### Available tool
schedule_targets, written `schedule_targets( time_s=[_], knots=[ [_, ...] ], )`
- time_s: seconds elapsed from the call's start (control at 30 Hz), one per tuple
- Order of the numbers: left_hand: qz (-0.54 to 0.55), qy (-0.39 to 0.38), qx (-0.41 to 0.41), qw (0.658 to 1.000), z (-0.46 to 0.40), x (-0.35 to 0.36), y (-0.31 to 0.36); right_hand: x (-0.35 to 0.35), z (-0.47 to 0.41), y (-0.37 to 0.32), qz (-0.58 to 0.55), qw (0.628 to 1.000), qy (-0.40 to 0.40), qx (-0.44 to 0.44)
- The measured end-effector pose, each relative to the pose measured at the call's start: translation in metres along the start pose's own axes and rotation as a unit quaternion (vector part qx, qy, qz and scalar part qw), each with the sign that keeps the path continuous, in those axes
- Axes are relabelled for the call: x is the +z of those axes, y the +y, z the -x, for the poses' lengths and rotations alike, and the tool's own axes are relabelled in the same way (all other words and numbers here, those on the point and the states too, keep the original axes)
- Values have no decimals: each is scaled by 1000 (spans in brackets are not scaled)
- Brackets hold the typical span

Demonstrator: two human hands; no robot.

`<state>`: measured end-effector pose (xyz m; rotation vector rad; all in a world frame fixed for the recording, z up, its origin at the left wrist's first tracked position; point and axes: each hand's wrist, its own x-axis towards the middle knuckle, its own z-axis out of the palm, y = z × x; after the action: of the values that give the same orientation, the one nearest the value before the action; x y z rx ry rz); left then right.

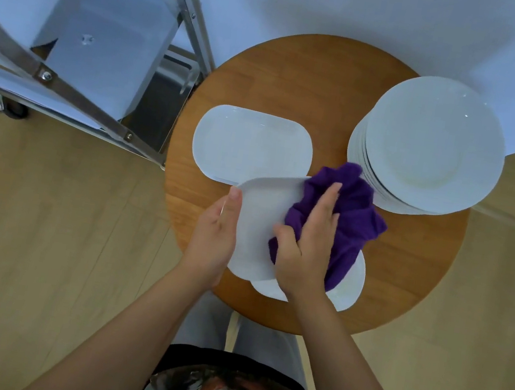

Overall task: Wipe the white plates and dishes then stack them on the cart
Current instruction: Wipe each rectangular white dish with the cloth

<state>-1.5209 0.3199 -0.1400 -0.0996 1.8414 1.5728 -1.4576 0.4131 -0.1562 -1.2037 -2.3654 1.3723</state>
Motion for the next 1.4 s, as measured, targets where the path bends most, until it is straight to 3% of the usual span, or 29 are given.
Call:
schedule_targets(
  time_s=[0.1,0.2,0.4,0.6,0.77,1.1,1.23,1.33,1.4],
  knots=[
    [-26,1,10,1000,-9,-6,6,8,11,-21,-8,995,-79,-62],
    [19,-12,-10,1000,-13,-13,7,17,23,-33,-6,980,-160,-120],
    [72,-5,-62,995,-12,-22,3,10,28,-37,-31,971,-219,-84],
    [95,0,-76,993,-9,-22,2,-11,22,-27,28,951,-285,-118],
    [78,-14,-77,994,-16,-23,15,-30,28,-14,83,913,-342,-206],
    [-12,-101,-108,989,-18,-35,32,-70,28,13,193,869,-352,-290],
    [-110,-119,-147,976,-34,-50,45,-88,29,43,322,812,-273,-403],
    [-140,-130,-161,968,-44,-49,57,-92,25,54,335,773,-185,-507],
    [-148,-127,-156,968,-50,-44,66,-91,20,54,330,771,-128,-529]
  ],
)
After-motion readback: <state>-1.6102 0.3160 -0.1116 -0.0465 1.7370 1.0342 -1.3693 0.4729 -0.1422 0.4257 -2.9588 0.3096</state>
